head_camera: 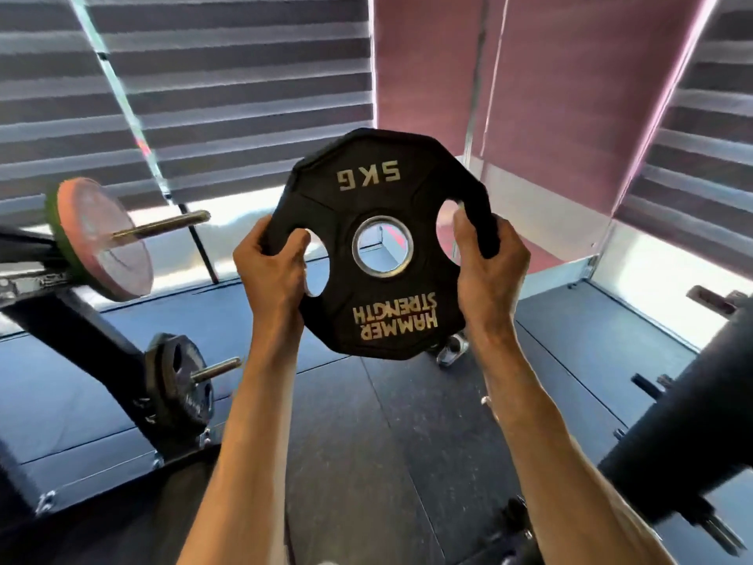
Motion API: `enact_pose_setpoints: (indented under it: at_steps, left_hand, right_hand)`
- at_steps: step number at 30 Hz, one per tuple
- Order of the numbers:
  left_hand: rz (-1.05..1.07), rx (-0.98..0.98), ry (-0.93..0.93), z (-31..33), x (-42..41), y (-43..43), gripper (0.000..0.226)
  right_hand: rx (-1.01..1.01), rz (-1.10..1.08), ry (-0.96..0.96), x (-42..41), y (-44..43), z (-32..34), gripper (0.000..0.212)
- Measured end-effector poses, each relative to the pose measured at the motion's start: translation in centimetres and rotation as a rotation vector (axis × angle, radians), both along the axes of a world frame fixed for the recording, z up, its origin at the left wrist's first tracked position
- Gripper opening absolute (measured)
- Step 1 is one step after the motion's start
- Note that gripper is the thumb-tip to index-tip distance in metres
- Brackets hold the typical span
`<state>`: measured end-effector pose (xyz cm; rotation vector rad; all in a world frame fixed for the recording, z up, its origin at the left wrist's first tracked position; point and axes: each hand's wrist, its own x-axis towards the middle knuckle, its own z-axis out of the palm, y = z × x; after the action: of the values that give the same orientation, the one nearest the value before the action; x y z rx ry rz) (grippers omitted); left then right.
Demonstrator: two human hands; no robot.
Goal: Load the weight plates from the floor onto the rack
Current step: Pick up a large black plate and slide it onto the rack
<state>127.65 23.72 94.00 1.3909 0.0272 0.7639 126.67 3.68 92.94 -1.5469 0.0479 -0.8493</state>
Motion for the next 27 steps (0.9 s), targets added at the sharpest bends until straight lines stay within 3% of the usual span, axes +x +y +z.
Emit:
enact_pose_setpoints:
  at_steps: [12, 18, 27]
  left_hand:
    - [-0.327, 0.031, -0.042, 1.9, 33.1, -6.9, 0.013]
    - [-0.504, -0.005, -0.042, 1.6, 43.8, -14.3, 0.020]
    - [-0.792, -0.009, -0.036, 0.5, 56.4, -31.0, 0.020]
  right_hand:
    - [0.055, -0.403, -0.056, 27.2, -5.2, 0.7, 0.044]
    - [0.011, -0.616, -0.042, 34.7, -10.7, 1.0, 0.033]
    - [-0.014, -0.921, -0.056, 42.8, -23.5, -0.6, 0.037]
